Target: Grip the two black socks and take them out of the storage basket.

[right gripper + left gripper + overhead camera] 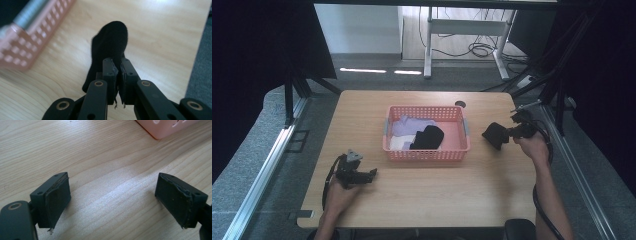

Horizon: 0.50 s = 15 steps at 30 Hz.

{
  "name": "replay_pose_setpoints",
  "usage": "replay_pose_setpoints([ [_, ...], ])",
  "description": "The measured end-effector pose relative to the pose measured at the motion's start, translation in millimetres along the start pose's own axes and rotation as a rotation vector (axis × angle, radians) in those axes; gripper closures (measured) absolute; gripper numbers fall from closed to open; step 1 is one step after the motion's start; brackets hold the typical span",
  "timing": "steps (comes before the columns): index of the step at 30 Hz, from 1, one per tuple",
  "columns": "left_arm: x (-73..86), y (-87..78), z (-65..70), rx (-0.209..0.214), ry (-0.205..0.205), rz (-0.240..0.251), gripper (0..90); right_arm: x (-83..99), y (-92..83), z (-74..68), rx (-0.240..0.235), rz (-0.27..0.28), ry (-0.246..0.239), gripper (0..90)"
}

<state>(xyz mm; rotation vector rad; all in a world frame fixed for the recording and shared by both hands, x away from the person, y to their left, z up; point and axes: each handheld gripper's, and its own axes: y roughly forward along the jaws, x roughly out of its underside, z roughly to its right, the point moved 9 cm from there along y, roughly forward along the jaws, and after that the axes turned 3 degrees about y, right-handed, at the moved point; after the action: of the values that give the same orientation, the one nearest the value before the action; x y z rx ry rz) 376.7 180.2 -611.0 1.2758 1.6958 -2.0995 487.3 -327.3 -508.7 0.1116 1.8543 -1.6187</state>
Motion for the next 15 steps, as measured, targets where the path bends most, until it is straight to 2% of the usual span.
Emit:
replay_pose_setpoints([
  [6, -0.1, 0.1, -0.1, 0.000, 0.002, 0.001, 12.7, 22.3, 23.4, -2.6, -0.011, -0.059, 0.008, 81.8],
  [8, -0.1, 0.1, -0.1, 0.000, 0.002, 0.001, 12.7, 27.0, 26.9, -3.0, -0.011, -0.074, 0.009, 78.8],
  [11, -0.1, 0.1, 0.0, 0.000, 0.001, 0.001, 12.7, 26.6, 23.9, -2.4, -0.010, -0.064, 0.016, 72.0],
  [14, 0.0, 0.1, 0.0, 0.000, 0.000, 0.001, 12.7, 19.9, 14.4, -2.6, -0.015, -0.044, 0.021, 64.1],
  [15, 0.0, 0.0, 0.0, 0.000, 0.000, 0.000, 12.7, 13.6, 7.3, -3.8, -0.019, -0.022, 0.022, 59.3],
])
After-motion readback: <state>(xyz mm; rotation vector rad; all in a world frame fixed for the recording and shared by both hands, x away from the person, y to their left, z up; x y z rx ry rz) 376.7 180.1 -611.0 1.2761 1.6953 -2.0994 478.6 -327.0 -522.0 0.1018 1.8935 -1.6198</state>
